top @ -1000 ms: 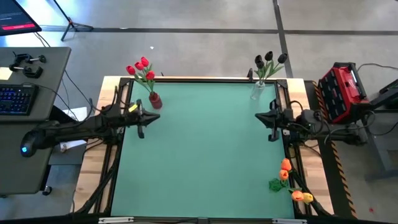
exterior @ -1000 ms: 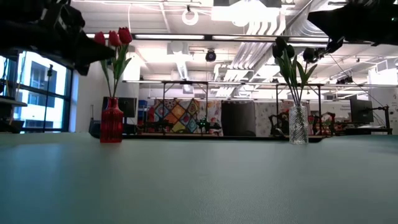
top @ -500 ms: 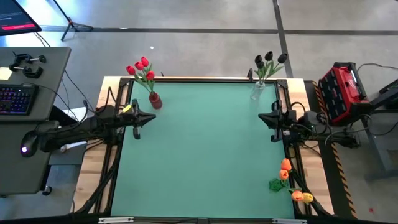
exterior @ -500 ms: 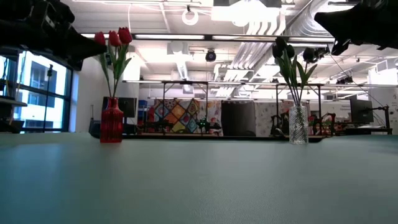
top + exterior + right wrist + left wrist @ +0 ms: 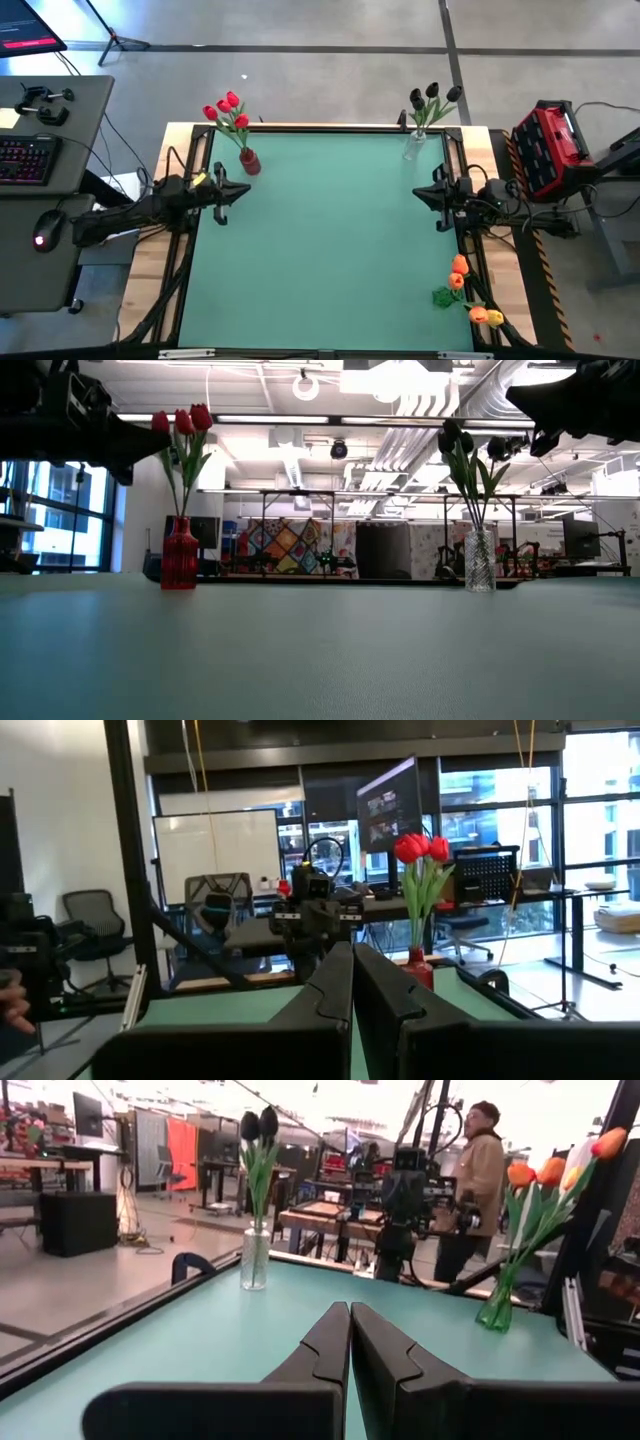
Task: Sort flowers into vase by color
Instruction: Return to Home Position
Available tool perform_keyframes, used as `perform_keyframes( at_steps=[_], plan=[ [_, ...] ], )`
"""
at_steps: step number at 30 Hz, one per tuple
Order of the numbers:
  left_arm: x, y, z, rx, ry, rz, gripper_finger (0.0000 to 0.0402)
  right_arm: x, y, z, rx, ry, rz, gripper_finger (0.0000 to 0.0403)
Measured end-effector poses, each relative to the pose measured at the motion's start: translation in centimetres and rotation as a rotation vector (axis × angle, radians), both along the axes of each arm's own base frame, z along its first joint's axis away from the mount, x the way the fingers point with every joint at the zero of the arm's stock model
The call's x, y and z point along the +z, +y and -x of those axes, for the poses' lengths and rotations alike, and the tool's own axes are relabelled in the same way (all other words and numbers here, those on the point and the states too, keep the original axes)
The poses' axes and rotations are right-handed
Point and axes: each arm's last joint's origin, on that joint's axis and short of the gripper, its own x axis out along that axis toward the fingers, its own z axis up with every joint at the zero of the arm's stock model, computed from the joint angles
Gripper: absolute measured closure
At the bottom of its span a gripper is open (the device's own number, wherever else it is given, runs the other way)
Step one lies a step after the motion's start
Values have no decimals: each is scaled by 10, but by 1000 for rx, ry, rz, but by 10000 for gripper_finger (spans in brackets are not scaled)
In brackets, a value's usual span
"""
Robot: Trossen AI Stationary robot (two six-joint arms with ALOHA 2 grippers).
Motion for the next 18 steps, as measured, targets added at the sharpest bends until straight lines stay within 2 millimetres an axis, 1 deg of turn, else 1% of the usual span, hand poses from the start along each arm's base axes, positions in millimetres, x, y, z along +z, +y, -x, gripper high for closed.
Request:
perform_keyframes(
  at_steps=[5, 9, 11, 14, 18],
  plan=[
    [1, 0, 0, 0, -4, -9, 401, -1, 0, -1, 0, 9, -16, 403],
    [1, 0, 0, 1, -1, -19, 401, -5, 0, -3, 1, 56, -40, 403],
    [0, 0, 0, 1, 3, -17, 401, -6, -1, -5, -1, 45, -31, 403],
    [-2, 0, 0, 1, 22, -12, 401, -15, -1, -8, -2, -4, -22, 403],
    [-3, 0, 0, 1, 31, -10, 401, -21, -1, -9, -7, 59, -25, 403]
  ],
)
